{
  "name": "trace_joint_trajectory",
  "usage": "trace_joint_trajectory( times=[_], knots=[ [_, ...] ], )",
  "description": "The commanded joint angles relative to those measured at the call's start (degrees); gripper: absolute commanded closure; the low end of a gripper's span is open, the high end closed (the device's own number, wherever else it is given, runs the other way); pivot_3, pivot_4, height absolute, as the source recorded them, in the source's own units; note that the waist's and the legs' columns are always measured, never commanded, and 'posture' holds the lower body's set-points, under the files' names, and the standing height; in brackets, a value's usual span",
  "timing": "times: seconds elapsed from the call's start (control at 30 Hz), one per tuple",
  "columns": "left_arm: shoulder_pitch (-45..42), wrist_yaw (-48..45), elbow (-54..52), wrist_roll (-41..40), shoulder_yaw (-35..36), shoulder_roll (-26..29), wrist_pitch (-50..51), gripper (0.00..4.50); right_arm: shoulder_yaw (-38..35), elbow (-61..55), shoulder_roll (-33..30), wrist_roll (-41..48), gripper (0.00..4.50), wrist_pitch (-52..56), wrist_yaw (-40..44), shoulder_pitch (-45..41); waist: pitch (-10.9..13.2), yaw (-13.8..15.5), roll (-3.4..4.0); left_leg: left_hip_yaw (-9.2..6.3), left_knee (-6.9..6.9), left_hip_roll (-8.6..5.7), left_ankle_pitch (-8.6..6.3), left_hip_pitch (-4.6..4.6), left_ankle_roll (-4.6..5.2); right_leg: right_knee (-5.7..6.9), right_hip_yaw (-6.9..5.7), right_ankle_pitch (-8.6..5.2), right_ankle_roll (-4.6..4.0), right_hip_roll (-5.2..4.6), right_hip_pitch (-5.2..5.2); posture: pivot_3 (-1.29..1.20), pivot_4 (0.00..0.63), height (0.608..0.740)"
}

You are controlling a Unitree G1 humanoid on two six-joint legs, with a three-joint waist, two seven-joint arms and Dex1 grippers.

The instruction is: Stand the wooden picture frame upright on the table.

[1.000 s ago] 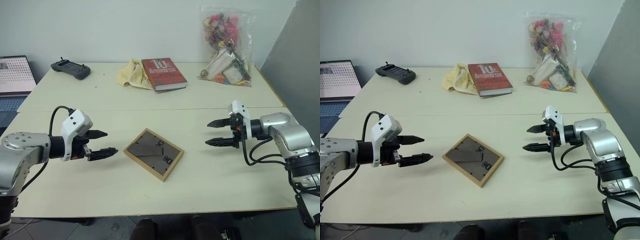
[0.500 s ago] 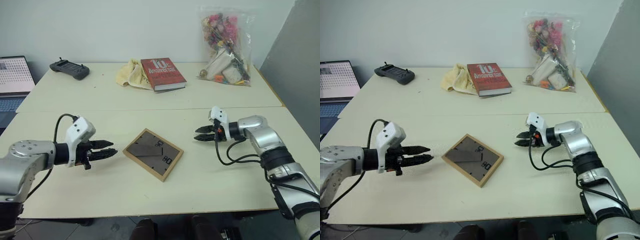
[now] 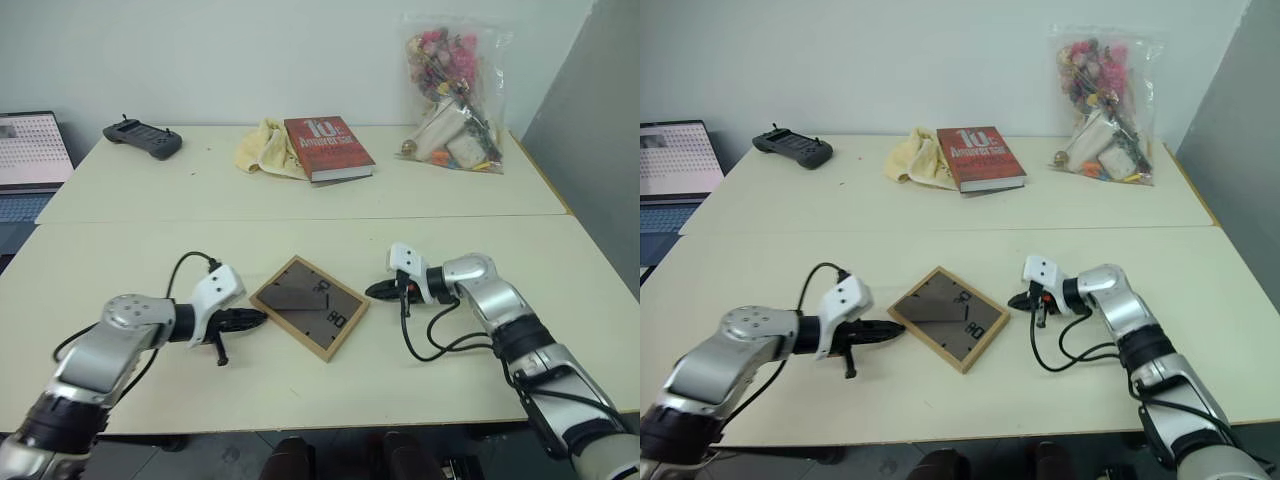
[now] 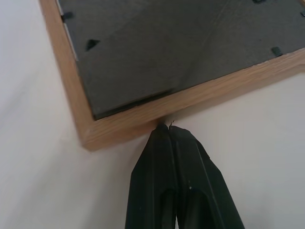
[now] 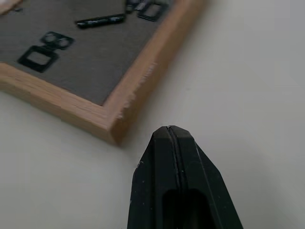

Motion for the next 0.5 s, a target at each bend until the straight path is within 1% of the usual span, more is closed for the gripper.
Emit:
trace_joint_trajectory(
  times=[0.03,0.17,0.23,0.3,0.4,0.5],
  knots=[
    [-6.0,0.2,5.0,3.6,-2.8,-3.0,-3.8,4.48,1.5,-7.2,0.2,0.8,4.5,2.4,1.7,1.5,0.0,0.1,-0.03,-0.03,0.03,0.0,0.0,-0.02,0.0,0.0,-0.03,0.0,0.0,0.0,0.0,0.0,0.15,0.74],
    [-11.2,-1.4,9.4,6.2,-5.9,-6.7,-6.3,4.48,1.7,-11.0,0.2,1.7,4.5,5.6,1.9,2.8,0.0,0.2,-0.03,-0.05,0.11,-0.04,0.0,-0.04,0.0,0.01,-0.06,0.01,0.01,-0.01,0.03,0.0,0.15,0.74],
    [-13.0,-2.3,10.1,6.7,-7.0,-8.3,-5.9,4.48,1.4,-12.4,-0.3,1.8,4.5,6.8,1.3,3.5,0.0,0.2,-0.03,-0.05,0.11,-0.04,0.01,-0.04,-0.01,-0.03,-0.04,0.01,0.01,-0.01,0.03,0.0,0.15,0.74],
    [-13.7,-3.4,9.7,6.9,-7.5,-8.7,-5.2,4.48,1.2,-12.4,-1.1,1.3,4.5,7.0,0.7,3.8,0.0,0.2,-0.03,-0.06,0.12,-0.04,0.01,-0.08,-0.01,-0.04,-0.06,0.01,0.01,-0.01,0.03,0.0,0.15,0.74],
    [-12.1,-7.3,5.8,5.5,-6.7,-5.7,-3.2,4.48,0.1,-9.3,-3.2,-0.2,4.5,4.5,-0.5,3.1,0.0,0.0,-0.03,-0.04,0.14,-0.03,0.01,-0.07,-0.01,-0.04,-0.02,0.01,0.01,-0.01,0.03,0.0,0.15,0.74],
    [-10.1,-11.8,2.0,3.7,-5.0,-0.8,-1.5,4.48,-1.1,-4.1,-6.0,-2.0,4.5,1.0,-2.1,0.5,0.0,-0.2,-0.02,-0.05,0.12,-0.02,0.01,-0.07,-0.01,-0.04,-0.02,0.0,0.01,0.0,0.02,0.0,0.15,0.74]
  ],
)
